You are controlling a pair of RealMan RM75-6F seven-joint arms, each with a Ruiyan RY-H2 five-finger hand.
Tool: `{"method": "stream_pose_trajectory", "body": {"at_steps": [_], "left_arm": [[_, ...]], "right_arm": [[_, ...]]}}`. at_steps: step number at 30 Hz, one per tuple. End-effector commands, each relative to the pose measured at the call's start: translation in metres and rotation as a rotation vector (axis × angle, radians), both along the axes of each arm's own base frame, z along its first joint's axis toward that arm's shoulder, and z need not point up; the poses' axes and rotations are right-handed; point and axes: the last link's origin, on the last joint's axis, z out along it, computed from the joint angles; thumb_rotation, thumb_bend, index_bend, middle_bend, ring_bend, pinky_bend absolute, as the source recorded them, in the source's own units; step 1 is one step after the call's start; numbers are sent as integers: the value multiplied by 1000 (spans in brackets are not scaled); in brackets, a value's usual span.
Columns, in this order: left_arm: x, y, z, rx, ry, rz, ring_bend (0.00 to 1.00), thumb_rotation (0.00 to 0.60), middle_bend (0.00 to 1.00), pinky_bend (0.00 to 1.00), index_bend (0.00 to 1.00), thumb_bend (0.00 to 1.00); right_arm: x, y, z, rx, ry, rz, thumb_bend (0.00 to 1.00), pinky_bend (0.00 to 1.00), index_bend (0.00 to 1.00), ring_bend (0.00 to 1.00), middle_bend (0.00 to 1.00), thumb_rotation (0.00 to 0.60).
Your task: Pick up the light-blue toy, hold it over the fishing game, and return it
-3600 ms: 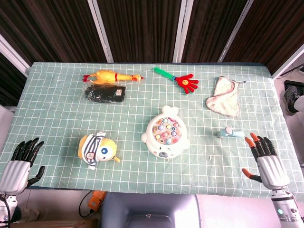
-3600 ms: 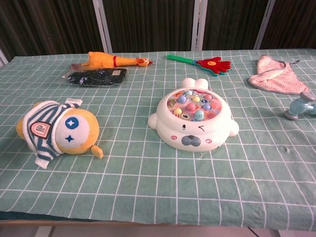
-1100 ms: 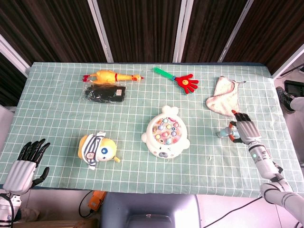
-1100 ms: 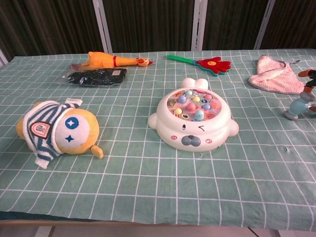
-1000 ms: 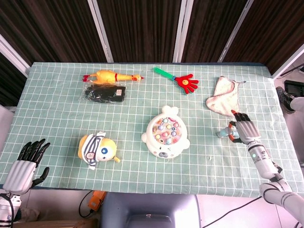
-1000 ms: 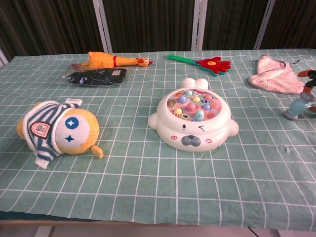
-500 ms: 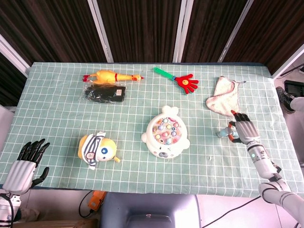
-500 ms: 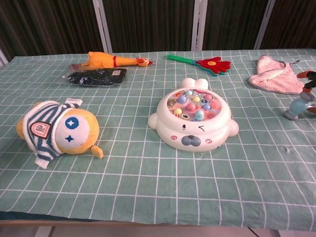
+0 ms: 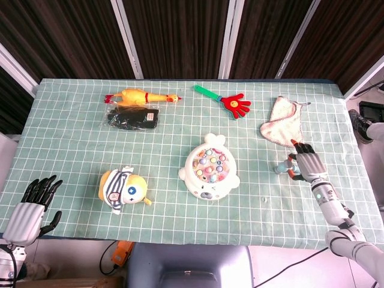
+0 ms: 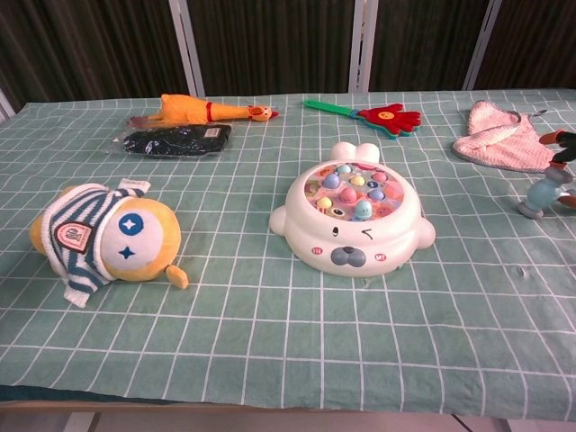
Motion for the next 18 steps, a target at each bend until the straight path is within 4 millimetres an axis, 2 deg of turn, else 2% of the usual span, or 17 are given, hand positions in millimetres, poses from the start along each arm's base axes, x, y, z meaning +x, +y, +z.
{"method": "stream_pose_trajectory", "body": {"at_steps": [1,7,12,18], "left_arm": [[0,0,0,0,-1,0,0,600,0,10,0,420],[0,0,0,1,-2,-1,0,600,0,11,0,420],[0,0,1,2,-3,-1,0,600,0,10,0,420],[0,-1,2,3,-5,-3,0,600,0,11,0,420]], "right_arm": [[0,0,0,-1,-2,0,547,0,618,0,64,600],[0,0,-1,0,3,-2,553,0,626,0,73,600],[0,-1,-2,0,11,-1,554,10,655,29,126,600],[1,0,-3,5,27,6,556,124,696,271,320,600]]}}
